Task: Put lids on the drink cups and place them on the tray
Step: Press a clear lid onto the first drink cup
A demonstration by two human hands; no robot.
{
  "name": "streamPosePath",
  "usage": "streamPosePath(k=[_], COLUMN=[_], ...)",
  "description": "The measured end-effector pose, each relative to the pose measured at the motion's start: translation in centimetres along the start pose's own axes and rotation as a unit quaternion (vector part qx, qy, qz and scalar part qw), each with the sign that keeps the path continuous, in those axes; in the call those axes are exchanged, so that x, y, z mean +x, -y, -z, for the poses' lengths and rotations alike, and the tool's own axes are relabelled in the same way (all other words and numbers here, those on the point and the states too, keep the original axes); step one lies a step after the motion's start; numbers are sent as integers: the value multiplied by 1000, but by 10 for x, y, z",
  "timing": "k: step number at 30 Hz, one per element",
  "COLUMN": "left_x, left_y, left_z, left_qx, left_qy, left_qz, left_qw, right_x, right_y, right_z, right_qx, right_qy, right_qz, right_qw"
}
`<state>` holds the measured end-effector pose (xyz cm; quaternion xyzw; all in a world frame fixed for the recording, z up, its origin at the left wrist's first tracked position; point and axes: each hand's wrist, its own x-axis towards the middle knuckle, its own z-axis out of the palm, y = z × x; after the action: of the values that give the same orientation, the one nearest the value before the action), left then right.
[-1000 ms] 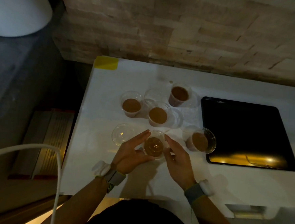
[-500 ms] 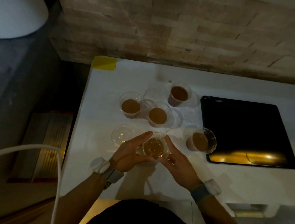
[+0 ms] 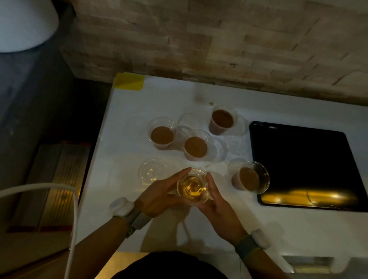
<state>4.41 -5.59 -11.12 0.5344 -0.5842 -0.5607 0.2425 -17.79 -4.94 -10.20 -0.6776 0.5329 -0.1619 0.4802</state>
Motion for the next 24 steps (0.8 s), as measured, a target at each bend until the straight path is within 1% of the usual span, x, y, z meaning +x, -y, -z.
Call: streamPosePath(k=[2,5,7,10,12,14,15,17,19,21,22,24], left_x=[2,3,4,8,10,8,8,3,-5,-10,-11,-8], left_y=[3,8,8,4,2,0,-1,-1,0,-1,-3,-6], left_z=[0,-3,-5,-5,-3,0,0,-4,-17,-30,-34,-37], left_qx=[35,45,48,50,34,5,-7,-38,-102,-167,-169,-139], left_qy=[13,28,17,4,15,28,26,-8,-77,-135,-154,-170], left_qz=[-10,-10,-10,-9,-8,-3,-2,-8,-17,-11,2,19], left_qw=[999,999,999,999,999,1000,1000,999,992,977,974,976], right_x=[-1,-2,-1,5,9,14,15,15,13,9,8,7], right_y=[-2,-1,2,9,15,14,11,6,3,4,5,5], right_z=[0,-2,0,8,11,10,8,0,-12,-26,-31,-38], right_qx=[3,-18,-52,-108,-125,-170,-180,-149,-126,-99,-81,-71], right_qy=[9,13,-5,-51,-42,-30,-26,-24,-64,-104,-116,-128], right_qz=[-13,-24,-6,49,70,97,97,57,19,-9,-17,-20], right_qw=[1000,999,999,992,989,980,979,987,990,990,990,989])
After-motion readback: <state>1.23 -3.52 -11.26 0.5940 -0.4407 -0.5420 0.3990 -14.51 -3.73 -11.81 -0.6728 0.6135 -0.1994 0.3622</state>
